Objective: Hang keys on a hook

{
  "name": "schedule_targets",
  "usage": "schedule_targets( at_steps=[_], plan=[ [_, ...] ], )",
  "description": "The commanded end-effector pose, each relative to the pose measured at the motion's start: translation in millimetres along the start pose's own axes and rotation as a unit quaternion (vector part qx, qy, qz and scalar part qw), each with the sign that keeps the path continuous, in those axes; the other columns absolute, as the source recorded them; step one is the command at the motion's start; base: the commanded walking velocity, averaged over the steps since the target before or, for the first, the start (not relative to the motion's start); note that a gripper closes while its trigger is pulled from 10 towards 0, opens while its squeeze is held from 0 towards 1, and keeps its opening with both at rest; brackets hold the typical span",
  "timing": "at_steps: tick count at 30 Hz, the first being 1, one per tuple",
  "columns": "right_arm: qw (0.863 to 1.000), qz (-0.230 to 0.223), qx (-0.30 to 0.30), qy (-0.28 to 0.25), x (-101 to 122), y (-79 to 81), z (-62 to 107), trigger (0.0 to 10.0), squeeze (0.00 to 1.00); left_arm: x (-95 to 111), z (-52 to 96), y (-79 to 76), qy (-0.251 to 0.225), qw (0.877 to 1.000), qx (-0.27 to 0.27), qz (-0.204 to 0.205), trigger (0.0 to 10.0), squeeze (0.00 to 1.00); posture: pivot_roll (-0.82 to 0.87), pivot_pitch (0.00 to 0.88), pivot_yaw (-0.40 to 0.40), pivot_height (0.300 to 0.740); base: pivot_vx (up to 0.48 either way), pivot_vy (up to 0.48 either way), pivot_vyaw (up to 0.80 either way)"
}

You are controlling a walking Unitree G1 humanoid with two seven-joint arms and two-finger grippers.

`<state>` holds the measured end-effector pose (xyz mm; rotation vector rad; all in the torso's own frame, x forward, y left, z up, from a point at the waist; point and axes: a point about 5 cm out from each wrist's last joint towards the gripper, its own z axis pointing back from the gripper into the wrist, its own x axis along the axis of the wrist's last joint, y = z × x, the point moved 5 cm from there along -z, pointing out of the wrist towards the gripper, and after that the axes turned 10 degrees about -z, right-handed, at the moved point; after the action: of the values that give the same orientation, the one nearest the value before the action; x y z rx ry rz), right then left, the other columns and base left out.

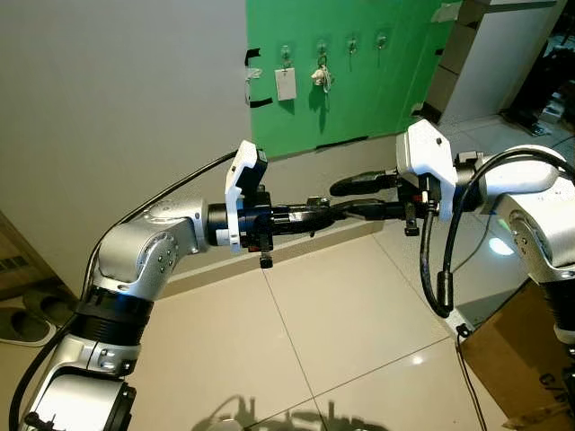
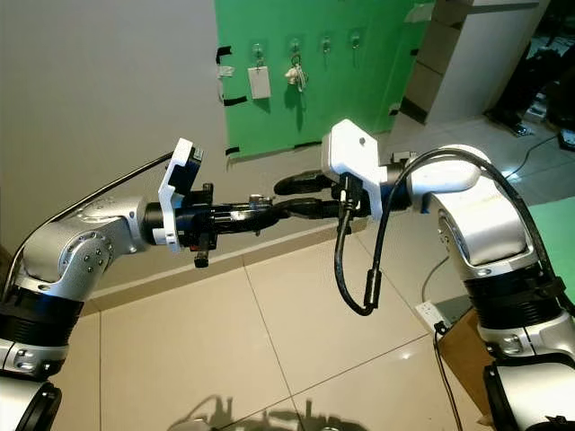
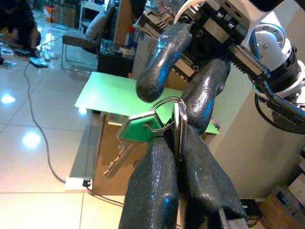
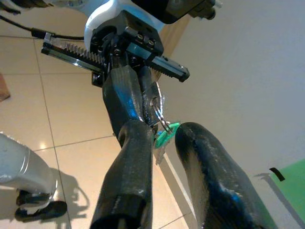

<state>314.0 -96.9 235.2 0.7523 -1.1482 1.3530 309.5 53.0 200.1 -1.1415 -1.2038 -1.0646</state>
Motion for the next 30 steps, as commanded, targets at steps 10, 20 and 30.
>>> schedule_targets(
  at_steps=[10,20,30],
  plan=[
    [1.0,0.023,-0.001,0.0,10.3,-4.0,2.9,0.0,0.0,-2.5,-5.2,-9.0,0.01,1.0,-0.021,-0.013,10.0,0.0,-0.02,0.0,-0.009,0.74,0.0,0.0,0.0],
    [1.0,0.013,-0.006,-0.015,11.0,-2.3,2.6,0.0,0.0,-3.7,-5.6,-10.5,0.013,1.0,-0.023,-0.015,10.0,0.0,-0.02,0.0,-0.008,0.74,0.0,0.0,0.0],
    [0.998,0.0,-0.038,-0.041,15.7,-9.1,7.8,0.0,0.0,-12.4,-9.0,-8.9,0.038,0.998,0.004,-0.059,10.0,1.0,-0.03,0.0,-0.006,0.74,0.0,0.0,0.0]
  ],
)
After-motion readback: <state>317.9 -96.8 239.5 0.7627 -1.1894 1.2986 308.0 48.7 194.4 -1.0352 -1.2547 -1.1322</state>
